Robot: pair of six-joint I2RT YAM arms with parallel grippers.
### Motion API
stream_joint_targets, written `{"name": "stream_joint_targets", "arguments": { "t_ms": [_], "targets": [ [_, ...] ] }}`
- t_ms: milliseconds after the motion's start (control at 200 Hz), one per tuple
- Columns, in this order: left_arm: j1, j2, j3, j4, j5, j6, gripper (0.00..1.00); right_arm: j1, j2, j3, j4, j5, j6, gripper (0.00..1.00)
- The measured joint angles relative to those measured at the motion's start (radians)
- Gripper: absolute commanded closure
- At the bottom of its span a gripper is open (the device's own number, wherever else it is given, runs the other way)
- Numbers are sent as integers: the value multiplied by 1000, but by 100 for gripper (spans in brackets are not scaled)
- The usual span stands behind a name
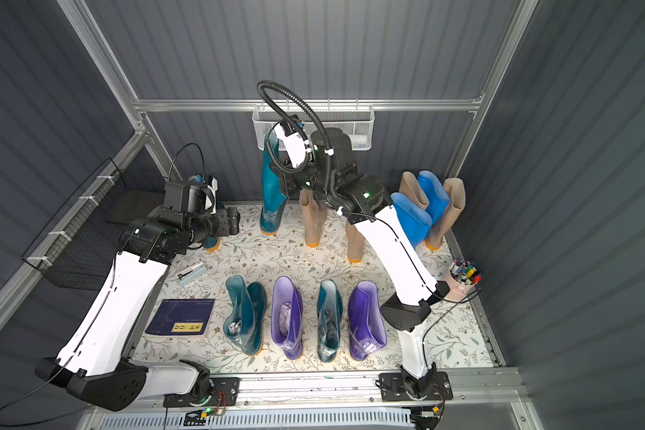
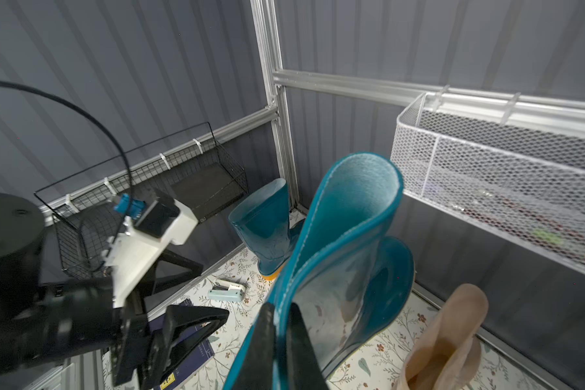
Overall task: Match and arrange rain boots in pairs
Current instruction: Place the rain boot at the center of the board.
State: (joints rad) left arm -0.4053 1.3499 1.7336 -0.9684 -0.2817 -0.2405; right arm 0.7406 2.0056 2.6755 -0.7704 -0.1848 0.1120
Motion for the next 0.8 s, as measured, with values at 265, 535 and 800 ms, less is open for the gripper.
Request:
{"name": "stream_joint_targets", "arguments": {
  "t_ms": [265,535,800],
  "targets": [
    [1,40,-15,-3,2,1,13,2,81,-162,31,35,22,100],
    [41,40,-63,20,51,0,13,7,126,-352,89,80,49,100],
    [61,42,-97,26,81,0,12,8,182,-355,134,83,88,94]
  ]
}}
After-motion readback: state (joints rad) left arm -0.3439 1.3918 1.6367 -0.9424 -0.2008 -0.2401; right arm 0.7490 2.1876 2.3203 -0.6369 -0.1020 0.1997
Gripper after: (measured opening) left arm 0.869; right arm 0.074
